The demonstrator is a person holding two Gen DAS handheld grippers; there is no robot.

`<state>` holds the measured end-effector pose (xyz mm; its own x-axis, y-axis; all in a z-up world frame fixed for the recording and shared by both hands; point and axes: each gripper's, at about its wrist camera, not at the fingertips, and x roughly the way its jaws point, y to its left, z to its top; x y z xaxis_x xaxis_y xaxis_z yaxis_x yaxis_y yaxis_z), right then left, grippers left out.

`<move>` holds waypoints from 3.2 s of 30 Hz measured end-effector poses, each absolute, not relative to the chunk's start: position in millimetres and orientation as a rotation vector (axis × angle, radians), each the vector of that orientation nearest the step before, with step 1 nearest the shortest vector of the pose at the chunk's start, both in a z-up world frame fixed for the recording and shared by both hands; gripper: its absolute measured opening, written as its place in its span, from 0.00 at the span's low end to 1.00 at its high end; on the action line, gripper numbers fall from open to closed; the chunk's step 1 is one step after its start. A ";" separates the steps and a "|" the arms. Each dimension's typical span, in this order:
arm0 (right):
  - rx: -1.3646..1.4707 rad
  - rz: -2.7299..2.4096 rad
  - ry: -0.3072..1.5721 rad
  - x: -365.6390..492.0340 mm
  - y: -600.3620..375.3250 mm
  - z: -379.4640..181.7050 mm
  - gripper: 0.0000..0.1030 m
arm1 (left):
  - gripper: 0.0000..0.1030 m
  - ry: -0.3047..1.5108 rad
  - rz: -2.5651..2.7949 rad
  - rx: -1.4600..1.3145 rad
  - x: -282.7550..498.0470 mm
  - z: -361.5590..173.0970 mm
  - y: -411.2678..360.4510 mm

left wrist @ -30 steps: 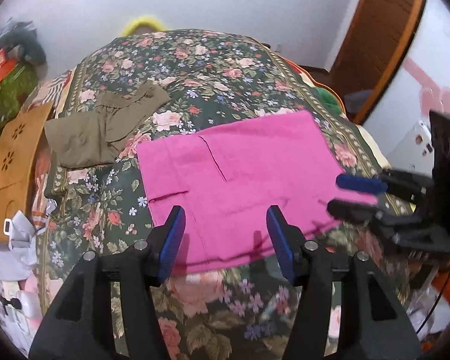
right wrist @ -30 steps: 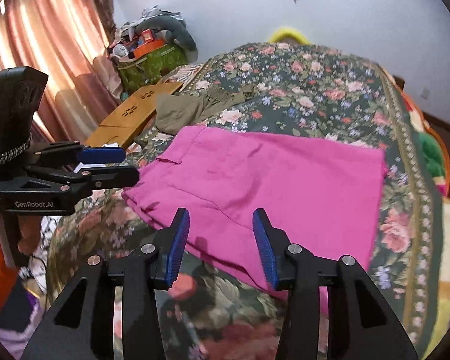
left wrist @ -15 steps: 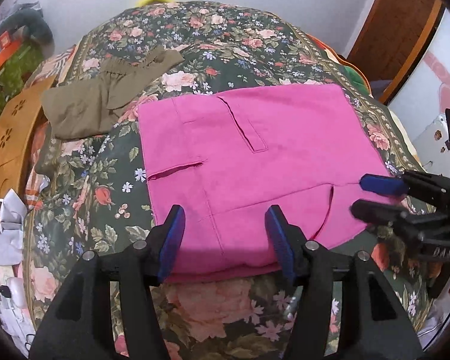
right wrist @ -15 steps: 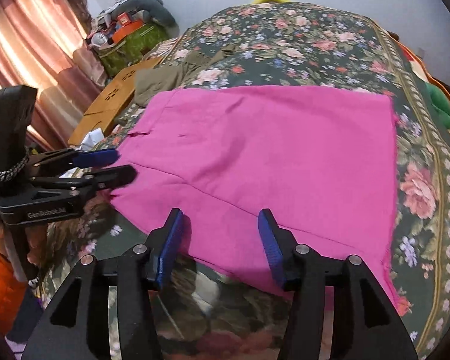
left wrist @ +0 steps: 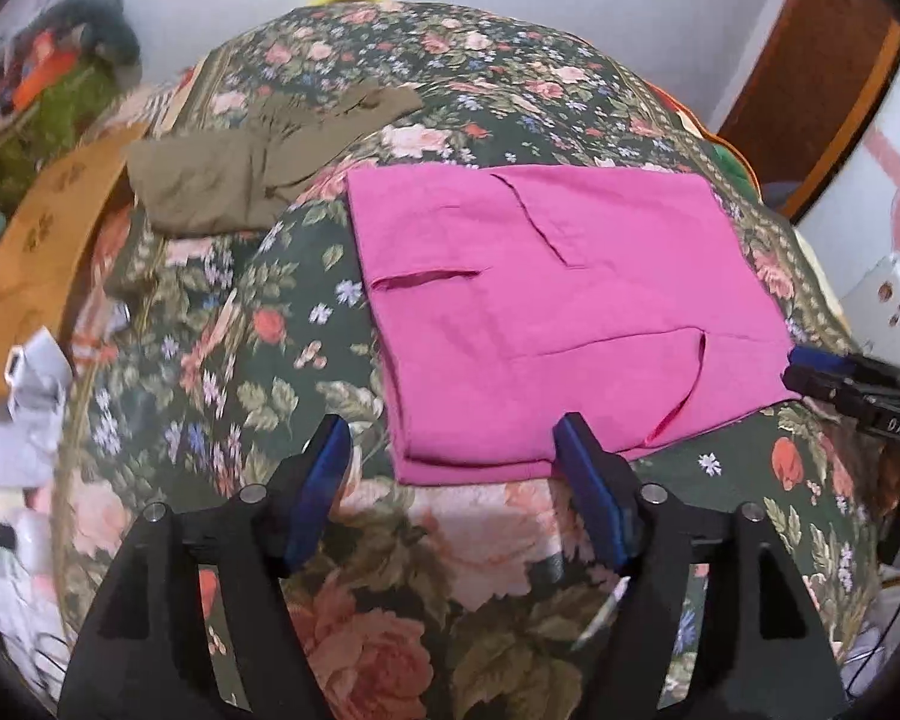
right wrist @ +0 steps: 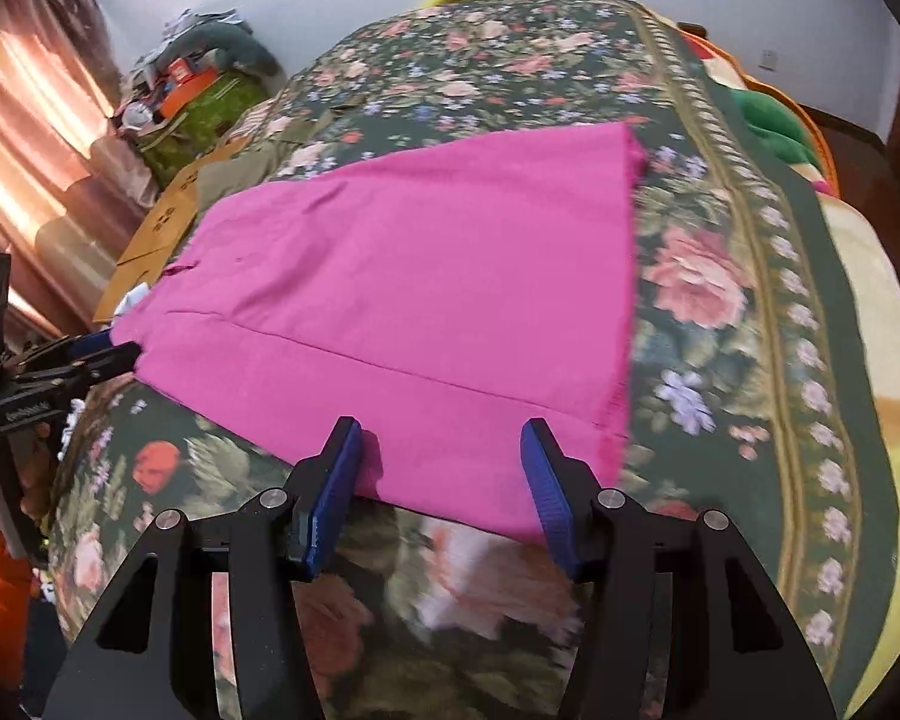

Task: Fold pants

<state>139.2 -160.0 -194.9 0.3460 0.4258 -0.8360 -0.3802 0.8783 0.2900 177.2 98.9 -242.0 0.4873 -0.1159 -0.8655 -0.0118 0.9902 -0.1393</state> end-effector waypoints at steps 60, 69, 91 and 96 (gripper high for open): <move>-0.019 0.475 1.061 329.9 -159.8 -220.0 0.25 | 0.53 1.131 -0.020 -0.094 337.0 -275.9 123.3; -0.175 0.459 0.997 321.9 -146.7 -221.7 0.02 | 0.49 1.085 0.045 -0.015 327.7 -276.3 118.0; -0.264 0.397 0.932 310.1 -147.7 -184.6 0.18 | 0.51 1.038 0.088 0.083 316.1 -238.2 116.4; -0.222 0.460 0.844 293.6 -133.0 -150.8 0.52 | 0.61 0.971 0.073 0.047 313.7 -207.4 115.5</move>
